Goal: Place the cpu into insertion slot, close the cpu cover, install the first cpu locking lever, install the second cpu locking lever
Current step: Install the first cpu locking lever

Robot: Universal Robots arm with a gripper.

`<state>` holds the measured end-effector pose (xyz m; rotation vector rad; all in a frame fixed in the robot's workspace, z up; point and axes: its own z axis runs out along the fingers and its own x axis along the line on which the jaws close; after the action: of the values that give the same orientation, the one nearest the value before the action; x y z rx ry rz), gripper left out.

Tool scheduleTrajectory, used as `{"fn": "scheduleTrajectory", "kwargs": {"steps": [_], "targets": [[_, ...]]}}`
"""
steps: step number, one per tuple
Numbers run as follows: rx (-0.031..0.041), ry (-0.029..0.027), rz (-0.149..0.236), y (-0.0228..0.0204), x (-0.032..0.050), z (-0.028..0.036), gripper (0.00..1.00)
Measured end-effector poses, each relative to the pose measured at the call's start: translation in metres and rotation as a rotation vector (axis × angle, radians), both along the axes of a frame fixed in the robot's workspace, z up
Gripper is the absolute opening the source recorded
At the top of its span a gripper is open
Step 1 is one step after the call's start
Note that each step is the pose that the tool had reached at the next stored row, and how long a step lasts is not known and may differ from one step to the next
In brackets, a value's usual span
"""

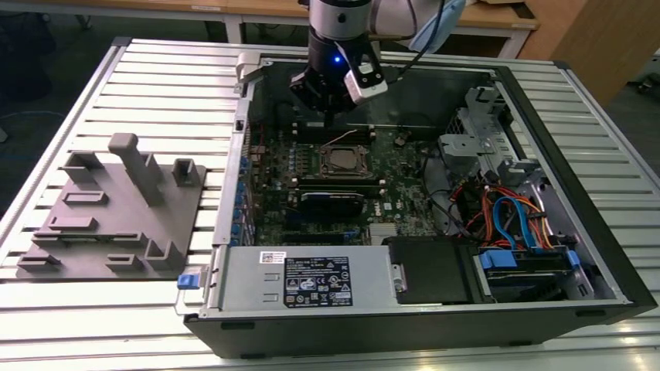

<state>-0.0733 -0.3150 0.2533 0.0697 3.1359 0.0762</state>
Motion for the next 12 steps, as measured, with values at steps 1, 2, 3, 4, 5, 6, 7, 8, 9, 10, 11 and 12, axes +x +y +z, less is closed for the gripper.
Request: {"fn": "scheduleTrajectory", "kwargs": {"steps": [1, 2, 3, 4, 5, 6, 7, 8, 9, 10, 11, 12], "targets": [[0.0000, 0.0000, 0.000, 0.0000, 0.0000, 0.0000, 0.10], [0.0000, 0.0000, 0.000, 0.0000, 0.0000, 0.0000, 0.10], [0.0000, 0.0000, 0.000, 0.0000, 0.0000, 0.0000, 0.10], [0.0000, 0.0001, 0.000, 0.0000, 0.0000, 0.0000, 0.10], [0.0000, 0.0000, 0.000, 0.0000, 0.0000, 0.0000, 0.10], [0.0000, 0.0000, 0.000, 0.0000, 0.0000, -0.0001, 0.10], [0.0000, 0.0000, 0.000, 0.0000, 0.0000, -0.0001, 0.10], [0.0000, 0.0000, 0.000, 0.0000, 0.0000, -0.0001, 0.10], [0.0000, 0.0000, 0.000, 0.0000, 0.0000, -0.0001, 0.10], [0.0000, 0.0000, 0.000, 0.0000, 0.0000, -0.0001, 0.10], [0.0002, 0.0000, 0.000, 0.0000, 0.0000, -0.0001, 0.10], [0.0048, 0.0002, 0.000, 0.0000, 0.0010, -0.0005, 0.10]]}}
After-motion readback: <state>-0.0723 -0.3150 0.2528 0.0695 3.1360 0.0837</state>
